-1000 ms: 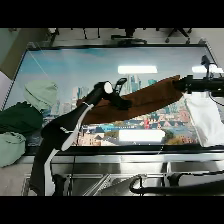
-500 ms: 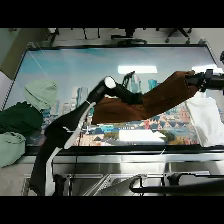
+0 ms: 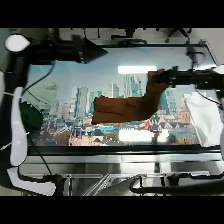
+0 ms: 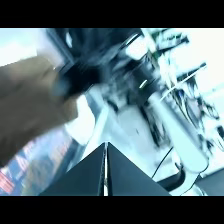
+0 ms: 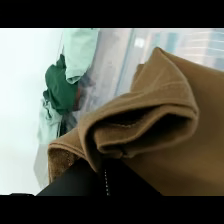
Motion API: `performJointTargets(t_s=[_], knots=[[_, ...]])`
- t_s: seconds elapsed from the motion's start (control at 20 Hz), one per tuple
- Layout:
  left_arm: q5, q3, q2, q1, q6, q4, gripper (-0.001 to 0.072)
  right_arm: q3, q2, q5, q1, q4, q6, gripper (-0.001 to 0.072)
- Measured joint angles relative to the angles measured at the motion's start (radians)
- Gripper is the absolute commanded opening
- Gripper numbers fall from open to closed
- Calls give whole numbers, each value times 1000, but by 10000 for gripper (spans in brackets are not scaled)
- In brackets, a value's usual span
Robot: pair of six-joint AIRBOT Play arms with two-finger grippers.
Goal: Fold the shirts.
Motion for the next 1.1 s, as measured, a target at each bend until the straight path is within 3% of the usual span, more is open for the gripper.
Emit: performJointTargets(t_s=[0.15, 0.2, 0.35, 0.4, 0.45, 0.5, 0.6, 0.65, 0.8, 1.1], knots=[[-11, -44, 95, 92, 16, -34, 12, 0, -55, -198, 243, -6, -5, 55], [-14, -62, 121, 116, 22, -40, 12, 0, -85, -272, 321, -21, -13, 173], [-18, -124, 181, 159, 46, -49, 12, 0, -203, -498, 539, -61, -53, 189], [-19, -148, 195, 167, 55, -52, 12, 0, -240, -551, 594, -70, -76, 369], [-20, -169, 205, 172, 63, -53, 12, 0, -272, -586, 640, -77, -100, 597], [-20, -190, 212, 176, 69, -55, 12, 0, -294, -612, 671, -85, -122, 626], [-22, -229, 222, 180, 80, -56, 12, 0, -307, -631, 687, -101, -145, 548], [-22, -244, 225, 182, 84, -56, 12, 0, -299, -627, 676, -110, -152, 543], [-26, -276, 229, 184, 91, -56, 12, 0, -233, -580, 565, -151, -138, 544], [-45, -292, 231, 184, 97, -60, 12, -10, -146, -343, 219, -402, 53, 595]])
